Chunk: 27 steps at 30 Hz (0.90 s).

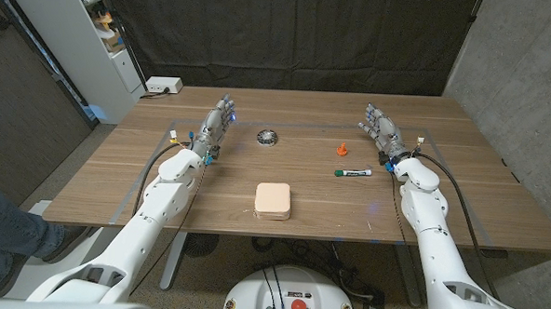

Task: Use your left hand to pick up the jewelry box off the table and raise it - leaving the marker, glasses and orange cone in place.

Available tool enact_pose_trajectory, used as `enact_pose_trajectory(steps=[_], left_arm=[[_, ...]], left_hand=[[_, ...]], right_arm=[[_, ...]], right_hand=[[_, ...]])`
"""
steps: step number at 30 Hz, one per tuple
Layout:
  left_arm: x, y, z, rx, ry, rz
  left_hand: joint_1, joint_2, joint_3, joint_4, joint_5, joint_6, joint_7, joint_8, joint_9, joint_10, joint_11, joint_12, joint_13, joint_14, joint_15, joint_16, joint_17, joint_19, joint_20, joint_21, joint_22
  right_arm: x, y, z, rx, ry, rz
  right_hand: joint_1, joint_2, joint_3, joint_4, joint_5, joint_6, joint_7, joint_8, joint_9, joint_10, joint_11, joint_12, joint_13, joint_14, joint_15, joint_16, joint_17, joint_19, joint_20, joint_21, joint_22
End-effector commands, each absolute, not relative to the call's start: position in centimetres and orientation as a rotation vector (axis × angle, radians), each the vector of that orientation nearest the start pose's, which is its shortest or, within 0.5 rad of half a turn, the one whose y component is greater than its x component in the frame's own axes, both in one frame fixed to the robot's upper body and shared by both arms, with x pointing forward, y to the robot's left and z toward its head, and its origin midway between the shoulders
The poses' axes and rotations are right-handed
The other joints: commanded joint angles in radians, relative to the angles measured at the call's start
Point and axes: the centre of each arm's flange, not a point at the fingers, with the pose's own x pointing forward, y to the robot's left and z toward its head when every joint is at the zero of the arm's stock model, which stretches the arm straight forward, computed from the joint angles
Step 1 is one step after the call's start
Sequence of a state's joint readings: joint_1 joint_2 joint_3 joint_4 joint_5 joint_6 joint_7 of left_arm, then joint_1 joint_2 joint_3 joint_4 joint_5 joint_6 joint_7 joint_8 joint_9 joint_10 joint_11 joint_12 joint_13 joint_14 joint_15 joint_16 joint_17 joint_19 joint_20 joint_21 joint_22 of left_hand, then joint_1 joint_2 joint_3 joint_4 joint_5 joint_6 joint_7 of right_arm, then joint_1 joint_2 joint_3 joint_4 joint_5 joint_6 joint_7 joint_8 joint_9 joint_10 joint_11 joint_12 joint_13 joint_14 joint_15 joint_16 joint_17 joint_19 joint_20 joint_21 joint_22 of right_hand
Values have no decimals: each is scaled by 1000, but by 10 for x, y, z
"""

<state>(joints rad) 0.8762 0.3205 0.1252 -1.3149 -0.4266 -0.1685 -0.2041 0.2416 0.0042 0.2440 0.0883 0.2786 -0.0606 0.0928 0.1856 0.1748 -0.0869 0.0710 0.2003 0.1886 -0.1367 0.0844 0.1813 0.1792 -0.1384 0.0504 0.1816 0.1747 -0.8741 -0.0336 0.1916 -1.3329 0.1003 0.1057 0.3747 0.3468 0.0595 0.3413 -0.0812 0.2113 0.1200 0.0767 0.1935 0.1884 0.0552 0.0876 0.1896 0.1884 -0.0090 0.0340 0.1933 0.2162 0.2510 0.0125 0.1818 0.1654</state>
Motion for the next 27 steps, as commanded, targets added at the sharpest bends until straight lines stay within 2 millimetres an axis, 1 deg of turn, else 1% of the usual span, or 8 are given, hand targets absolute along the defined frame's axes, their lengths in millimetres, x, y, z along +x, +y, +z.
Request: enact_pose_trajectory(steps=[1,11,27], left_arm=[[644,289,-22,-3,-594,-244],[635,291,-26,6,-596,-240],[629,290,-25,16,-603,-245]], left_hand=[[9,2,2,-2,1,5,6,4,3,-5,-3,8,4,-5,-1,7,2,-10,1,6,2],[12,5,3,-4,0,8,6,4,3,-5,-2,9,4,-5,1,7,2,-11,2,7,2],[15,9,4,-7,-2,8,7,4,3,-5,-4,8,4,-3,2,7,2,-13,3,8,3]], right_arm=[[655,-294,-25,42,-590,197],[653,-293,-26,43,-594,198],[651,-299,-24,42,-599,199]], right_hand=[[4,2,-1,-4,3,7,-1,5,2,0,9,6,3,-2,9,8,1,0,-2,6,4],[4,3,-3,-5,2,7,-2,4,2,-1,8,6,4,-2,9,9,0,0,-1,6,4],[4,4,-5,-7,1,7,-2,4,2,-1,7,6,4,-2,10,9,-1,0,-1,6,4]])
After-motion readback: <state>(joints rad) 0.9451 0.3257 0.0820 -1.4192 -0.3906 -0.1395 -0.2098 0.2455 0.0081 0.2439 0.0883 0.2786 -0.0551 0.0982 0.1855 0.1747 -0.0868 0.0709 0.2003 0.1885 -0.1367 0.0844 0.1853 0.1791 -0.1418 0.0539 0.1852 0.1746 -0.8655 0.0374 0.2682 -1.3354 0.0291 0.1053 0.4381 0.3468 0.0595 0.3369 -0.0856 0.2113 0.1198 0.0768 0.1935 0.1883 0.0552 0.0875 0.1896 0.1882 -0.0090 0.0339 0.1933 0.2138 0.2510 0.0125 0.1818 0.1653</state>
